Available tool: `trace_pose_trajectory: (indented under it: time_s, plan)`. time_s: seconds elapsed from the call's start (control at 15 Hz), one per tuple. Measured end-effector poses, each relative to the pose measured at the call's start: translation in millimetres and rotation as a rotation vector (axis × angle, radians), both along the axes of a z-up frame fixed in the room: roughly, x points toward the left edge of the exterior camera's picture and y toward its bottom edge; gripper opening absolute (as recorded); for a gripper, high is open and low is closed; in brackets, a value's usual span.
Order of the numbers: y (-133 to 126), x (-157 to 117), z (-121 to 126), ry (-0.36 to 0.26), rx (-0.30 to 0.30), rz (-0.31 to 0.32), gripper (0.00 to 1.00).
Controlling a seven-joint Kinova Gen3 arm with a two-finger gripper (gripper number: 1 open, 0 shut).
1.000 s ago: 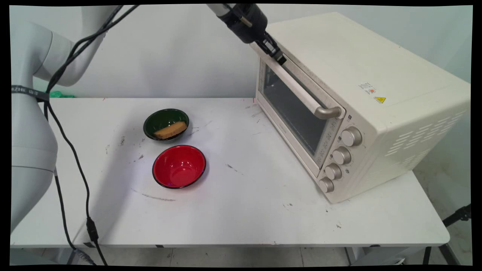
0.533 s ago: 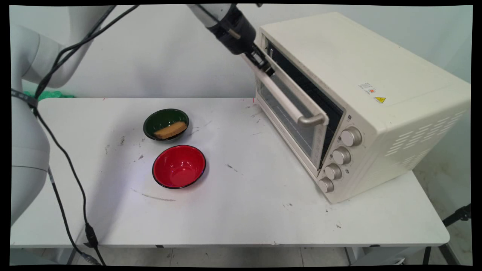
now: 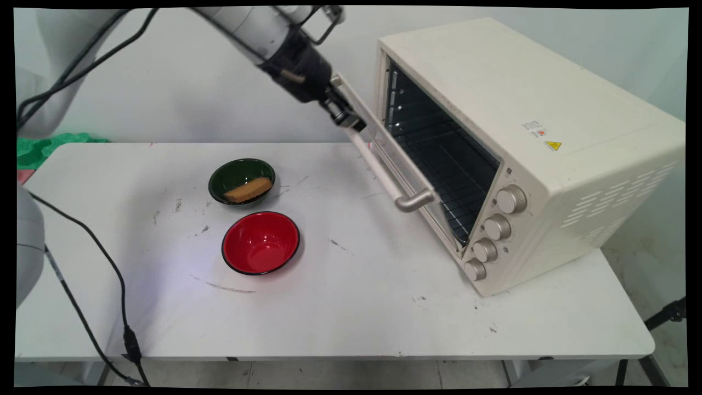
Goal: Open the oven
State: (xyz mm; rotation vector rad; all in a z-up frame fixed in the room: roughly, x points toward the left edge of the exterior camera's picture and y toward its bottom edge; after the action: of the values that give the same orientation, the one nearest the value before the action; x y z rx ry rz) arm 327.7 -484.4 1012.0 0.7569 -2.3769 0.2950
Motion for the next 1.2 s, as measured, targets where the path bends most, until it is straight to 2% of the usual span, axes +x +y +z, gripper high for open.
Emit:
trace_pose_trajectory:
  time_s: [0.4, 1.2]
  plan:
    - [31.3, 32.8, -28.1, 0.009, -0.005, 0.000, 0.00]
    - [67.1, 78.4, -98.0, 0.105, -0.038, 0.011, 0.00]
